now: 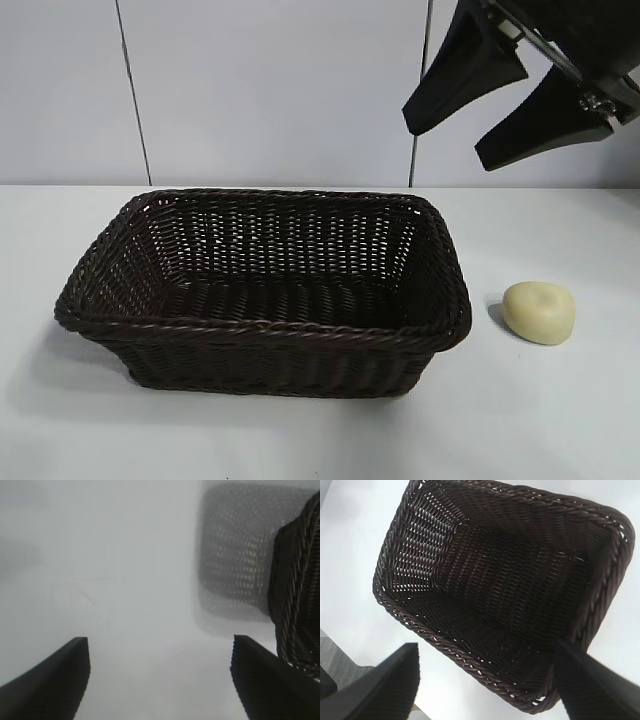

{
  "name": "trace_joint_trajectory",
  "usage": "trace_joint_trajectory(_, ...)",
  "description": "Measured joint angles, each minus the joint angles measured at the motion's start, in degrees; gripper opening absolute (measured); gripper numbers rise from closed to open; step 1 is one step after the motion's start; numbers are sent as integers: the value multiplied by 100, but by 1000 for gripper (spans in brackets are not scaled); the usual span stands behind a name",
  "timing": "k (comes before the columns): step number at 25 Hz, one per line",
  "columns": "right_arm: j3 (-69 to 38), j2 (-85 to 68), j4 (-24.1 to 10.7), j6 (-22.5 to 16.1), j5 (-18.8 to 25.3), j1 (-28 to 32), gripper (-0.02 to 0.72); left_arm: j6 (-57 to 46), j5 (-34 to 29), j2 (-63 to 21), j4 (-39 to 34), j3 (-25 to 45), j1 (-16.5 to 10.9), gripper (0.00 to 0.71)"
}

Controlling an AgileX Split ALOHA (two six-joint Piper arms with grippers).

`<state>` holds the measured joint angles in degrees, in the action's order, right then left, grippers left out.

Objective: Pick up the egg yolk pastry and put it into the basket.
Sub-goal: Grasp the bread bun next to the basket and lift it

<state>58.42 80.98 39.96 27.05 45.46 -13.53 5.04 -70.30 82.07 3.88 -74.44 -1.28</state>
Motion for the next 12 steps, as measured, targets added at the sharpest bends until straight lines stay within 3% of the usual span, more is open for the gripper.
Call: trace_joint_trajectory(12, 0, 0, 0, -19, 0, 0, 540, -32, 237, -3498, 0, 2782, 0, 566)
